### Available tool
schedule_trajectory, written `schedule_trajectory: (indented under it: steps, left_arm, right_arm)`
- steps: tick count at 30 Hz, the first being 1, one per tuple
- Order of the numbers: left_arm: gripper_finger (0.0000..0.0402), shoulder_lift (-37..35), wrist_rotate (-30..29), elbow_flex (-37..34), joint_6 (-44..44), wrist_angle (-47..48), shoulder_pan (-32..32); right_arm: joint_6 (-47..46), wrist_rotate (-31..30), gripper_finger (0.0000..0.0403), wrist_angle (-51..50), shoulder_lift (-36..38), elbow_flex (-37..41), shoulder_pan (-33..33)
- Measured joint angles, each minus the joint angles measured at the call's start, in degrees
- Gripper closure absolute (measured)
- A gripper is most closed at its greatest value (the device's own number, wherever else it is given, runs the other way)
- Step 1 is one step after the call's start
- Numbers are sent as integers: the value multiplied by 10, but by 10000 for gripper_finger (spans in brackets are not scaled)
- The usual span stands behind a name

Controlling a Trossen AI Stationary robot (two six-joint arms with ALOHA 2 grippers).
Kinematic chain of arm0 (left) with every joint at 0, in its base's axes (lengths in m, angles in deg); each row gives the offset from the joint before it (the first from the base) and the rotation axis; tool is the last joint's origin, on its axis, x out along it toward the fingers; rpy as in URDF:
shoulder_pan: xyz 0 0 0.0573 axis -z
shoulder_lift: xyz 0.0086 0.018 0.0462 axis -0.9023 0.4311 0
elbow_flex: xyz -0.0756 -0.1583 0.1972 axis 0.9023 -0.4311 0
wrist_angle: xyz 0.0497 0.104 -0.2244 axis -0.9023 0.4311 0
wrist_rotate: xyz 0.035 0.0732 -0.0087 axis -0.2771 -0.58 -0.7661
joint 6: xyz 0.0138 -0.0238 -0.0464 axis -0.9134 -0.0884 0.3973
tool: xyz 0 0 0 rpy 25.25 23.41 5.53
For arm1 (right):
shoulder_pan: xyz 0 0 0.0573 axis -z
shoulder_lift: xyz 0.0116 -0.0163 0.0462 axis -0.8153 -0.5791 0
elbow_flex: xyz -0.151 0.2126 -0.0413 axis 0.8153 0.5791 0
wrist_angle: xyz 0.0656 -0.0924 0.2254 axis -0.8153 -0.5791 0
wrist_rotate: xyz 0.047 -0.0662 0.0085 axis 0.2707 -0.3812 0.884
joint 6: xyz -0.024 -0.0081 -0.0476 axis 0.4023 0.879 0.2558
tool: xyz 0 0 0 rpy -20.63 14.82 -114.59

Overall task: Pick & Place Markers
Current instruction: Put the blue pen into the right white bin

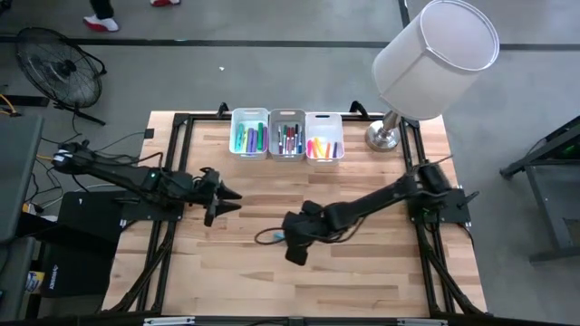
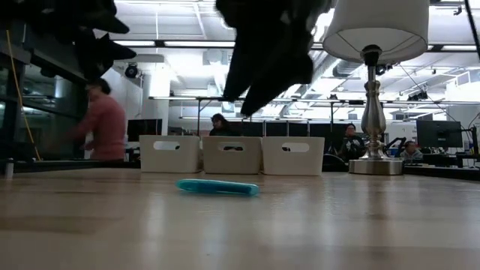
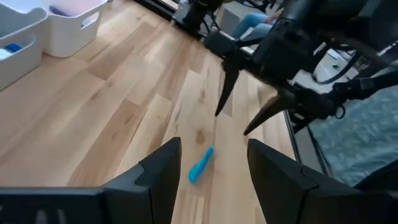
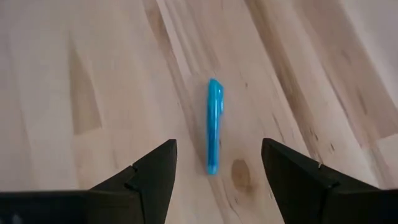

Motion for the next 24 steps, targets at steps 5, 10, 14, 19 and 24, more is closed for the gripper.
schedule_trajectory:
  steps: [5, 10, 14, 19, 24]
  left_arm:
    - [220, -67, 7, -52, -23, -37, 0]
    - [220, -146, 31, -93, -33, -46, 0]
    - [220, -213, 33, -123, -29, -56, 0]
    - [220, -288, 45, -158, -19, -49, 0]
    - [220, -339, 49, -174, -17, -51, 0]
  right_arm:
    - [21, 32, 179, -62, -73, -84, 10]
    - [19, 45, 179, -61, -105, -100, 11]
    - [24, 76, 179, -62, -123, -100, 11]
    - [32, 87, 179, -67, -138, -100, 11]
    - [35, 51, 179, -67, -141, -100, 17]
